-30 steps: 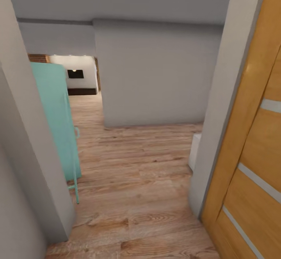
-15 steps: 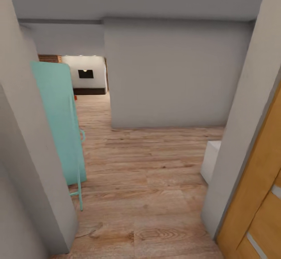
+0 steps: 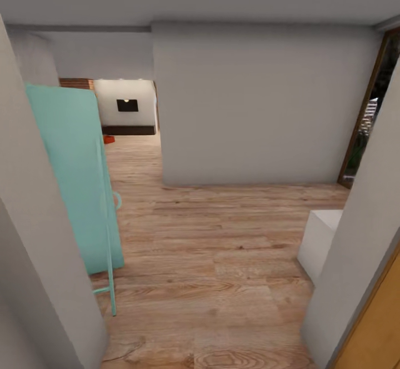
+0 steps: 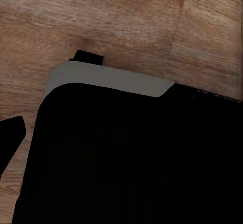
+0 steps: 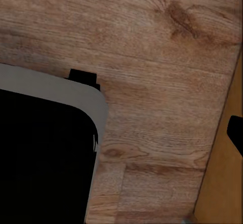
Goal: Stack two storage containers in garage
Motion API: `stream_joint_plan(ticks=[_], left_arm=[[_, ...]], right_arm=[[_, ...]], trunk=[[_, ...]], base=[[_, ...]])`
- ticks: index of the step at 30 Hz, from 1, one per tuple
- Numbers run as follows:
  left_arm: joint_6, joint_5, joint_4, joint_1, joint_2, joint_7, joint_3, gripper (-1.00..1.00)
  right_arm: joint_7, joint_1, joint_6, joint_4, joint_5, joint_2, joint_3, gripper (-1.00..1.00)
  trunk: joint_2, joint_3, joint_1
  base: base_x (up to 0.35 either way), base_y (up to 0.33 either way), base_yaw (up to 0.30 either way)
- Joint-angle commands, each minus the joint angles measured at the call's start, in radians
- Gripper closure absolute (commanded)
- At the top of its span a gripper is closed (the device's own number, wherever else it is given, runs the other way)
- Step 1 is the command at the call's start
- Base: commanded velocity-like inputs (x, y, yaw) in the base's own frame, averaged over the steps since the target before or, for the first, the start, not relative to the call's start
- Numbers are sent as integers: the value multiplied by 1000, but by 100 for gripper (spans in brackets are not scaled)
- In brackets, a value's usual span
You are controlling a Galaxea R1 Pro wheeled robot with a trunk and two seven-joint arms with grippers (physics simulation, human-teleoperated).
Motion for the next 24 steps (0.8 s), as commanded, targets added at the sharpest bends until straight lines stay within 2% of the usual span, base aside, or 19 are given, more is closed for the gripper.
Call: stream_joint_plan(ticks=[1, 24], left_arm=[[0, 7, -1, 0, 0, 0, -1, -100], [0, 7, -1, 0, 2, 0, -1, -100]], right_arm=[[0, -1, -6, 3, -9, 0, 9, -100], [3, -1, -4, 3, -12, 1, 7, -100]], trunk=[[0, -1, 1], [0, -1, 1]], base=[[327, 0, 2], [327, 0, 0]])
